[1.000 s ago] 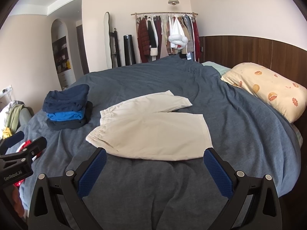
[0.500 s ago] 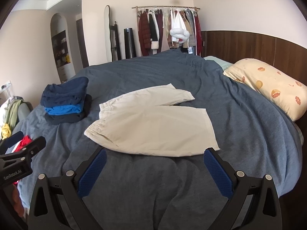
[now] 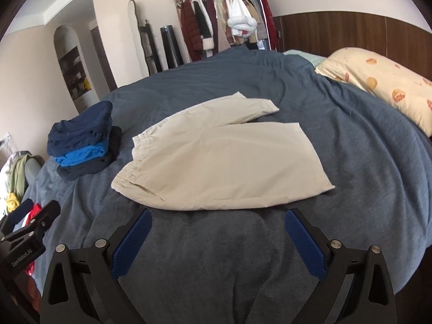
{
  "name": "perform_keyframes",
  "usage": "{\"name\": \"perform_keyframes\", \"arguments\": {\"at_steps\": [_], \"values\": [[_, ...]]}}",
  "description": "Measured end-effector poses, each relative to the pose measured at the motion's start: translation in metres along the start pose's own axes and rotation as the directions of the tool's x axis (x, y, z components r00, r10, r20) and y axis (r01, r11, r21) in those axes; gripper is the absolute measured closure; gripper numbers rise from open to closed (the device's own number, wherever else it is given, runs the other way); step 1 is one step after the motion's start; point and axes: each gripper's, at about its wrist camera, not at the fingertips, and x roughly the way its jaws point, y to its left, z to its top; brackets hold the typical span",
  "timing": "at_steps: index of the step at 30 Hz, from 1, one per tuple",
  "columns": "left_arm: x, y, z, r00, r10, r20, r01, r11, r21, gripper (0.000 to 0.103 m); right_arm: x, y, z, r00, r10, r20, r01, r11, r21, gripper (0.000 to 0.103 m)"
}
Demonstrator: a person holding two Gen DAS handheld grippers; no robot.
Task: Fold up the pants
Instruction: 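Lower both tools to the shorts' waistband and close both grippers on it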
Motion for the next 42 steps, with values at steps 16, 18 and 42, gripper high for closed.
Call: {"name": "perform_keyframes", "arguments": {"at_steps": [16,18,42], "values": [[0.090,-0.011,0.041,0.976,-0.055,-0.211,0.071,0.995,0.068,0.028,0.087,0.004,0.030,0.964,0.033,-0.265,-0.018,0.998,0.061,0.025],[0.095,-0.008,0.051,0.962,-0.061,-0.267,0.078,0.996,0.053,0.033,0.091,0.006,0.037,0.947,0.036,-0.318,-0.014,0.998,0.069,0.027],[0.186,0.001,0.062,0.835,-0.109,-0.539,0.092,0.994,-0.058,0.053,0.138,-0.034,0.033,0.822,0.047,-0.567,0.262,0.853,0.452,0.045]]}}
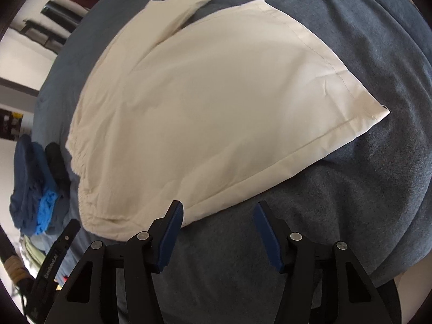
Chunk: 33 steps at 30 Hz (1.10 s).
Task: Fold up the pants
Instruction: 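Lower both tools to the shorts' waistband and close both grippers on it, then lift the waistband with both grippers and fold it over toward the leg hems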
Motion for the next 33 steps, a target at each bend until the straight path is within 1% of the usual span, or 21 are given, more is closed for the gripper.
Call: {"name": "perform_keyframes", "arguments": {"at_steps": [3,6,9,12,15,16,17,18,20,21,22,23,26,29,33], "values": [[0.013,-0.001,-0.001,0.999,0.010,-0.037,-0.010,1.000,0.016,0.053,0.007,-0.007,0.004,1.000,-0.003,-0.015,0.004,0.999,0.049,0.045],[0.021,-0.002,-0.004,0.998,0.023,-0.057,-0.020,0.999,0.038,0.053,0.011,-0.011,0.005,1.000,-0.007,-0.017,0.008,0.998,0.061,0.045],[0.026,-0.001,-0.007,0.998,0.014,-0.066,-0.011,0.999,0.042,0.053,0.015,-0.015,0.007,1.000,-0.006,-0.020,0.008,0.997,0.081,0.045],[0.031,0.001,-0.009,0.997,-0.010,-0.081,0.013,1.000,0.029,0.053,0.017,-0.015,0.012,1.000,-0.017,-0.010,0.017,0.997,0.079,0.045],[0.036,0.005,-0.011,0.996,-0.038,-0.085,0.039,0.999,0.009,0.053,0.019,-0.013,0.017,1.000,-0.030,0.002,0.030,0.998,0.060,0.052],[0.037,0.003,-0.010,0.995,-0.044,-0.088,0.045,0.999,0.010,0.053,0.019,-0.013,0.018,0.999,-0.040,0.007,0.040,0.998,0.052,0.057],[0.038,0.002,-0.011,0.995,-0.049,-0.092,0.051,0.999,0.018,0.058,0.019,-0.012,0.018,0.999,-0.044,0.010,0.044,0.998,0.049,0.060],[0.037,0.000,-0.011,0.994,-0.052,-0.093,0.055,0.998,0.024,0.060,0.020,-0.012,0.019,0.999,-0.047,0.010,0.046,0.998,0.045,0.062],[0.036,-0.006,-0.009,0.995,-0.040,-0.087,0.043,0.999,0.032,0.062,0.020,-0.013,0.020,0.999,-0.045,0.007,0.045,0.998,0.039,0.075],[0.033,-0.007,-0.008,0.996,-0.034,-0.081,0.037,0.999,0.030,0.064,0.018,-0.013,0.022,0.999,-0.044,0.008,0.043,0.999,0.033,0.078],[0.029,-0.006,-0.008,0.997,-0.032,-0.074,0.034,0.999,0.025,0.065,0.016,-0.011,0.022,0.999,-0.044,0.012,0.043,0.999,0.024,0.084],[0.026,-0.006,-0.008,0.997,-0.035,-0.071,0.036,0.999,0.020,0.065,0.014,-0.010,0.023,0.999,-0.043,0.014,0.042,0.999,0.016,0.094],[0.014,-0.005,-0.006,0.998,-0.035,-0.059,0.036,0.999,0.010,0.066,0.001,-0.005,0.025,0.998,-0.048,0.033,0.049,0.998,-0.024,0.096],[0.003,-0.006,-0.002,0.998,-0.040,-0.058,0.040,0.999,-0.005,0.067,-0.013,0.004,0.030,0.998,-0.035,0.060,0.039,0.997,-0.064,0.098],[-0.015,-0.010,0.006,0.999,-0.025,-0.044,0.025,1.000,-0.002,0.067,-0.036,0.013,0.038,0.995,-0.003,0.098,0.012,0.996,-0.092,0.099]]}}
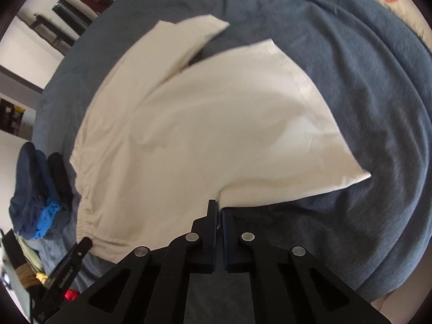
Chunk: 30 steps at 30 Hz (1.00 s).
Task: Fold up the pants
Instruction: 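Lift the waistband with both grippers and fold it over toward the leg hems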
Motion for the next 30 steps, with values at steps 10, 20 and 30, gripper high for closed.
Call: {"name": "perform_keyframes", "arguments": {"at_steps": [10,20,30], "values": [[-0.033,-0.007,0.029,1.000,-0.016,0.003,0.016,0.998,-0.061,0.067,-0.057,0.030,0.044,0.984,0.065,0.168,-0.049,0.994,-0.099,0.100],[-0.038,-0.001,0.074,0.999,-0.026,0.019,0.029,0.991,-0.133,0.069,-0.057,0.066,0.105,0.956,0.153,0.249,-0.119,0.982,-0.148,0.100],[-0.013,0.007,0.126,0.998,-0.001,0.060,0.011,0.987,-0.160,0.072,-0.025,0.108,0.162,0.946,0.190,0.263,-0.136,0.969,-0.208,0.100]]}}
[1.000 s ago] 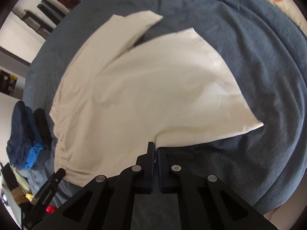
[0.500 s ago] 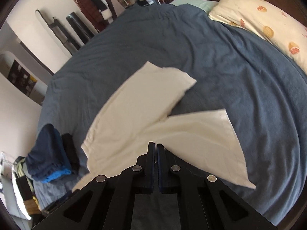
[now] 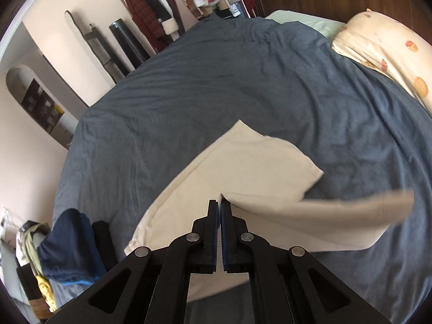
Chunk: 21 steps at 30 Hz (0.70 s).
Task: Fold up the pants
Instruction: 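Lift the waistband with both grippers and fold it over toward the leg hems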
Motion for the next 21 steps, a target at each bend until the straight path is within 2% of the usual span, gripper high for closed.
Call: {"name": "perform_keyframes", "arguments": {"at_steps": [1,2,3,6,9,10,12,14,16,21], "values": [[0.004,0.000,0.006,1.000,0.005,0.005,-0.005,1.000,-0.004,0.080,0.008,0.003,0.004,1.000,0.004,0.000,-0.004,1.000,-0.003,0.100],[0.009,0.000,0.010,1.000,0.031,0.006,-0.031,1.000,0.002,0.099,0.015,0.005,0.009,1.000,0.009,0.002,-0.009,1.000,-0.007,0.100],[0.014,0.000,0.014,0.998,0.060,0.007,-0.060,0.998,0.007,0.099,0.023,0.008,0.012,1.000,0.010,0.001,-0.010,1.000,-0.011,0.100],[0.032,0.009,0.024,0.999,0.034,-0.020,-0.035,0.999,-0.035,0.099,0.046,0.013,0.022,1.000,0.002,0.005,-0.002,1.000,-0.030,0.100],[0.033,0.009,0.026,0.998,0.059,0.028,-0.059,0.998,0.010,0.099,0.067,0.014,0.031,1.000,-0.004,0.001,0.004,0.999,-0.040,0.100],[0.031,0.006,0.024,0.997,0.054,0.058,-0.057,0.997,0.049,0.098,0.074,0.014,0.032,1.000,-0.007,0.000,0.007,0.999,-0.047,0.100],[0.033,0.002,0.023,0.997,0.007,0.077,-0.016,0.993,0.119,0.082,0.085,0.015,0.034,1.000,-0.012,-0.010,0.011,0.998,-0.066,0.100],[0.040,-0.001,0.023,0.997,-0.005,0.072,-0.008,0.984,0.177,0.077,0.096,0.015,0.035,1.000,-0.013,-0.020,0.012,0.997,-0.071,0.100],[0.049,-0.002,0.024,0.998,-0.002,0.060,-0.011,0.974,0.226,0.077,0.104,0.014,0.035,1.000,-0.017,-0.025,0.015,0.997,-0.081,0.100],[0.062,0.002,0.026,0.999,-0.021,0.042,0.010,0.968,0.252,0.062,0.119,0.011,0.037,0.999,-0.036,-0.034,0.033,0.995,-0.094,0.100]]}}
